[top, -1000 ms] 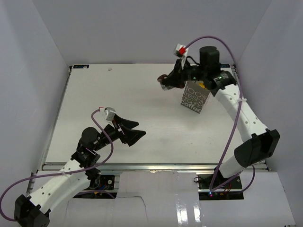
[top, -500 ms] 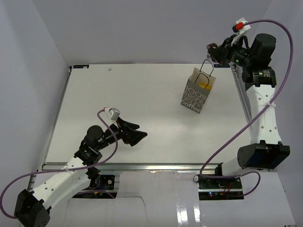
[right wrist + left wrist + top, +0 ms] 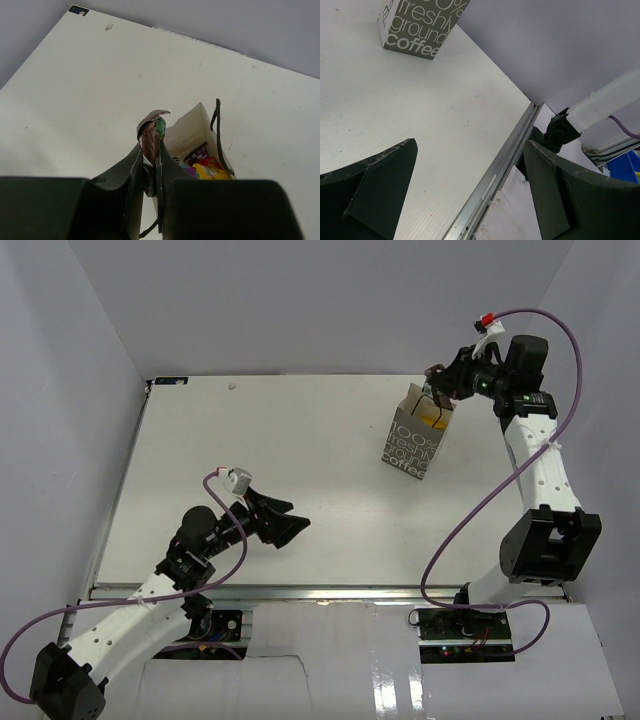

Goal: Place the snacks into the paper bag

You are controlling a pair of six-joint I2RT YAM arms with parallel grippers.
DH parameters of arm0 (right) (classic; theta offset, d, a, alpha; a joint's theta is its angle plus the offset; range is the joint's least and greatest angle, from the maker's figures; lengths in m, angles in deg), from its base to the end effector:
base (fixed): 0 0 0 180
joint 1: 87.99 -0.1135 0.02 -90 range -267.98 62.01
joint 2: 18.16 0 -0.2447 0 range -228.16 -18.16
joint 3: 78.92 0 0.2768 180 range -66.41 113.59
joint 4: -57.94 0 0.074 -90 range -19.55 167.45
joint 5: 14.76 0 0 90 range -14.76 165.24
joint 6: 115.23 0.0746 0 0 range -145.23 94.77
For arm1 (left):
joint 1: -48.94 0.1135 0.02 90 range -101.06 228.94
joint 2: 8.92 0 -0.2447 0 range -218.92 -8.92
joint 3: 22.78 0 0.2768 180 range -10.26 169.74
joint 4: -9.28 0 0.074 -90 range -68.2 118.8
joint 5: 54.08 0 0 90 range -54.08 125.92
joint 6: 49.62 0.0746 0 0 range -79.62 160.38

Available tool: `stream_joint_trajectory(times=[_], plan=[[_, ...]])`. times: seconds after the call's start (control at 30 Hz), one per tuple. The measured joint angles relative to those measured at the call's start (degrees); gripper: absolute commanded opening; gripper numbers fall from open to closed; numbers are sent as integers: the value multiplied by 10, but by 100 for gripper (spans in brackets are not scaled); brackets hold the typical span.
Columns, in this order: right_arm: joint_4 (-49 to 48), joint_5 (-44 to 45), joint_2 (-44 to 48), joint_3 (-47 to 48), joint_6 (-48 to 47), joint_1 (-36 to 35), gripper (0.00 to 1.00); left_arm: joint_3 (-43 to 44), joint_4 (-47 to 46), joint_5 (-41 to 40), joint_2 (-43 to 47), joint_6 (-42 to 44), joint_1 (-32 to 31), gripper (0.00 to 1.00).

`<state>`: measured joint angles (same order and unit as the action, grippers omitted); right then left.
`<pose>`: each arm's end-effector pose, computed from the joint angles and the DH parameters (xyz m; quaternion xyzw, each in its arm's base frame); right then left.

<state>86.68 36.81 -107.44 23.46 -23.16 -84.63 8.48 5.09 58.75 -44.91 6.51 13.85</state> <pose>0.4161 0.0220 0.3852 -0.1630 0.7609 0.2558 0.5736 0.1802 -0.1620 0.2331 0.1467 0.6949 -0.5064 0.4891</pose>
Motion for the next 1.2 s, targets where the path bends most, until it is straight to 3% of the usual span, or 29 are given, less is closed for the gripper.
stream_joint_trajectory(times=[0.5, 0.83, 1.03, 1.2], plan=[[-1, -18, -16, -8, -25, 7, 91, 1, 2, -14, -14, 0, 0, 98], [96, 43, 64, 11, -71, 90, 90, 76, 78, -97, -5, -4, 0, 98], [125, 98, 181, -122, -132, 96, 90, 153, 127, -145, -22, 9, 0, 98], [148, 129, 200, -194, -165, 95, 90, 170, 165, -165, -36, 12, 0, 98]])
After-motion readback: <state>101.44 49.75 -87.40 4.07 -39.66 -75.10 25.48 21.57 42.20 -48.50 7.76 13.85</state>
